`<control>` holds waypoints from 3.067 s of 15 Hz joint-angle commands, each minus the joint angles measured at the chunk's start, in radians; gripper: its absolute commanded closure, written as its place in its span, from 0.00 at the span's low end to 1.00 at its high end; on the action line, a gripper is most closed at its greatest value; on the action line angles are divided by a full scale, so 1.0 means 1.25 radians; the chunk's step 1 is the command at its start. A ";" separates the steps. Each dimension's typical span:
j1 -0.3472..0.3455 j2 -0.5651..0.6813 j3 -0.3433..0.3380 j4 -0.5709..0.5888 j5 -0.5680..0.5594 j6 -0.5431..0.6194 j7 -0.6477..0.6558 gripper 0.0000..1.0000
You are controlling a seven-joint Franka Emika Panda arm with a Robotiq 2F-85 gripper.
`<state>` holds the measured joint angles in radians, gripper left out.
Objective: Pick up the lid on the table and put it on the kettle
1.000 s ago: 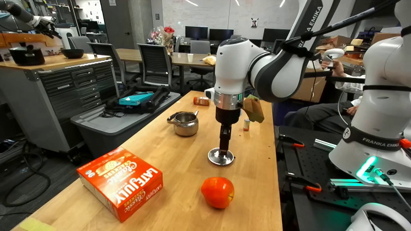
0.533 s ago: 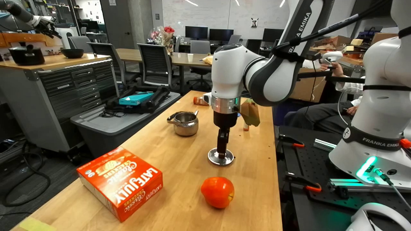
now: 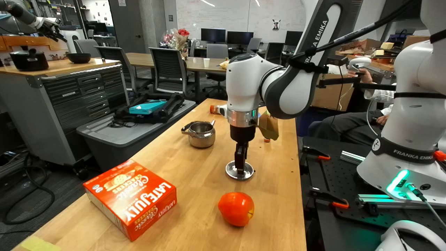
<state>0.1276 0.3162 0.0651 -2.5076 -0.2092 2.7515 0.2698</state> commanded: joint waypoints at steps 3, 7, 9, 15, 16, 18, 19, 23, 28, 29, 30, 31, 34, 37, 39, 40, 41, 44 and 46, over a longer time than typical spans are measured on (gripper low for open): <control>0.024 0.017 -0.015 0.031 0.022 -0.034 -0.011 0.65; 0.024 0.011 -0.014 0.035 0.028 -0.037 -0.008 0.88; 0.025 0.007 -0.015 0.031 0.025 -0.034 -0.007 0.90; 0.006 -0.019 -0.006 0.025 0.063 -0.047 -0.039 0.90; 0.004 -0.028 -0.006 0.023 0.067 -0.052 -0.044 0.90; 0.003 -0.050 -0.011 0.019 0.069 -0.066 -0.047 0.90; 0.002 -0.061 -0.014 0.018 0.068 -0.073 -0.047 0.90; -0.005 -0.110 -0.030 0.024 0.059 -0.122 -0.046 0.90; -0.028 -0.170 -0.034 0.044 0.069 -0.190 -0.065 0.90; -0.033 -0.178 -0.035 0.051 0.071 -0.200 -0.071 0.90; -0.037 -0.184 -0.036 0.059 0.069 -0.211 -0.069 0.90; -0.041 -0.188 -0.036 0.069 0.070 -0.223 -0.071 0.90; -0.049 -0.183 -0.039 0.106 0.061 -0.256 -0.058 0.90; -0.056 -0.169 -0.042 0.145 0.060 -0.278 -0.050 0.90; -0.061 -0.158 -0.046 0.172 0.064 -0.294 -0.044 0.90; -0.063 -0.153 -0.047 0.186 0.068 -0.300 -0.044 0.90; -0.065 -0.148 -0.049 0.198 0.070 -0.307 -0.042 0.90; -0.073 -0.129 -0.057 0.240 0.081 -0.315 -0.036 0.90; -0.076 -0.109 -0.067 0.268 0.073 -0.306 -0.006 0.90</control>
<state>0.0413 0.1348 -0.0073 -2.2541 -0.1310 2.3978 0.2235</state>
